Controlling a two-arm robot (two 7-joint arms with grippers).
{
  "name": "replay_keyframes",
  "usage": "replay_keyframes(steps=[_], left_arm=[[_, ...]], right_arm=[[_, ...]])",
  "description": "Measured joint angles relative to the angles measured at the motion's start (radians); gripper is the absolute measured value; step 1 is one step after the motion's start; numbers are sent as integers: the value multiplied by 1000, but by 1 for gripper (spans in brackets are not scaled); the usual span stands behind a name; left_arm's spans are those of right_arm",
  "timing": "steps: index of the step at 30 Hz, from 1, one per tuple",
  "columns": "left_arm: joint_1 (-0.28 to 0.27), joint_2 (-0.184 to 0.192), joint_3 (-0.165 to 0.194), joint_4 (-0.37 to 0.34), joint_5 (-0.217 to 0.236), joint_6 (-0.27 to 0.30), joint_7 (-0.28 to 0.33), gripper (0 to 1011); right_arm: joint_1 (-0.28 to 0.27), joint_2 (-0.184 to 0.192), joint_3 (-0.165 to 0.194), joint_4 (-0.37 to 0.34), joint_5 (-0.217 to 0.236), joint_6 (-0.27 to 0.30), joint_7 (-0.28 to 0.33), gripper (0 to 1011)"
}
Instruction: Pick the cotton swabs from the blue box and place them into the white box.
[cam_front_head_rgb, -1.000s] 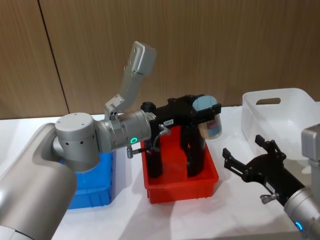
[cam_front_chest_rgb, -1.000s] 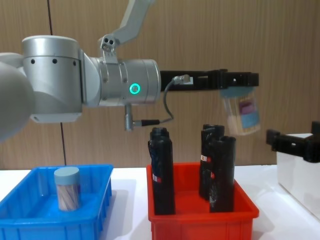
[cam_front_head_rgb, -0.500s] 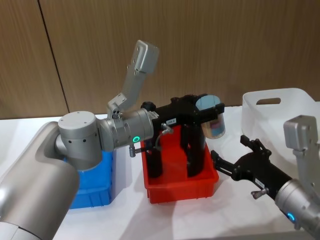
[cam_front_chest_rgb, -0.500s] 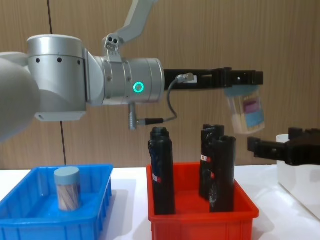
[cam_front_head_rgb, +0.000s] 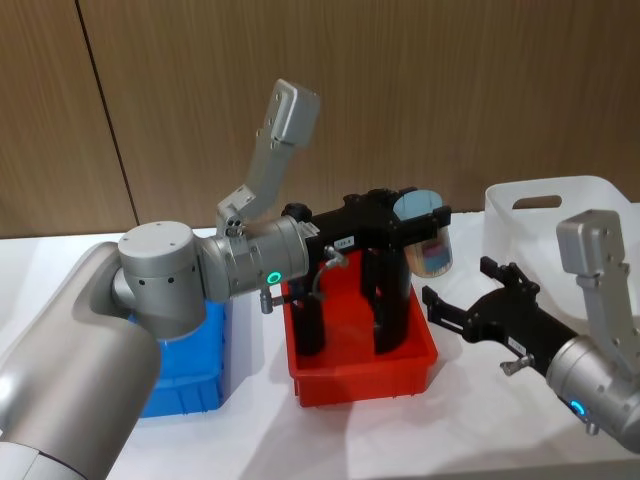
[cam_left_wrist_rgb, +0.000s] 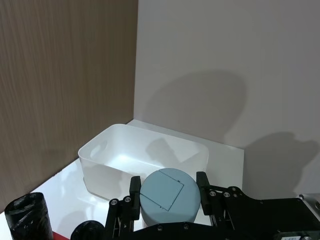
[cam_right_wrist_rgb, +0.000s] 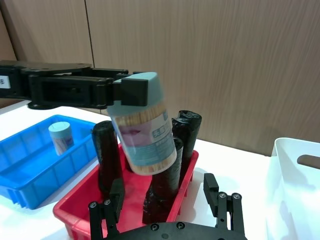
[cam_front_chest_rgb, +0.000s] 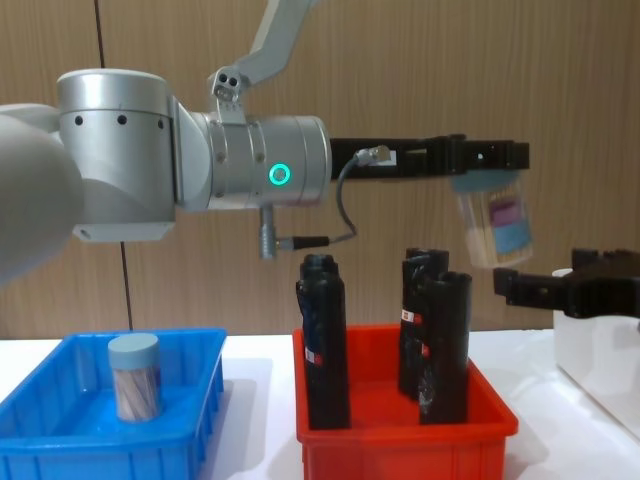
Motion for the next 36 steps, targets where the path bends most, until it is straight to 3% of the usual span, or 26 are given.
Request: replay_keyframes(steps=[13,36], left_arm=[[-1,-1,0,2,0,0,-1,672],[-2,-1,0,2,0,0,-2,671]], right_arm=[[59,-17,2,49,-28,-3,10,1002],[117,-43,-12,83,-56,-14,60,1001]])
